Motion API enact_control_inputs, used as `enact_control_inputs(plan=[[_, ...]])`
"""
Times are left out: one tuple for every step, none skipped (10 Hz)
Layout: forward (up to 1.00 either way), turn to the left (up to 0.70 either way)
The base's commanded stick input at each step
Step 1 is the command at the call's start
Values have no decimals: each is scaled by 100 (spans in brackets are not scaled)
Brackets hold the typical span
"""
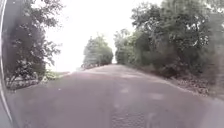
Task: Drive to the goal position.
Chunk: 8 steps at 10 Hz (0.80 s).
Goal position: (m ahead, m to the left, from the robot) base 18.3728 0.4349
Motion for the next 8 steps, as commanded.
enact_control_inputs(plan=[[70,0],[70,0],[70,2],[70,3],[70,5],[70,8],[70,0],[70,0]])
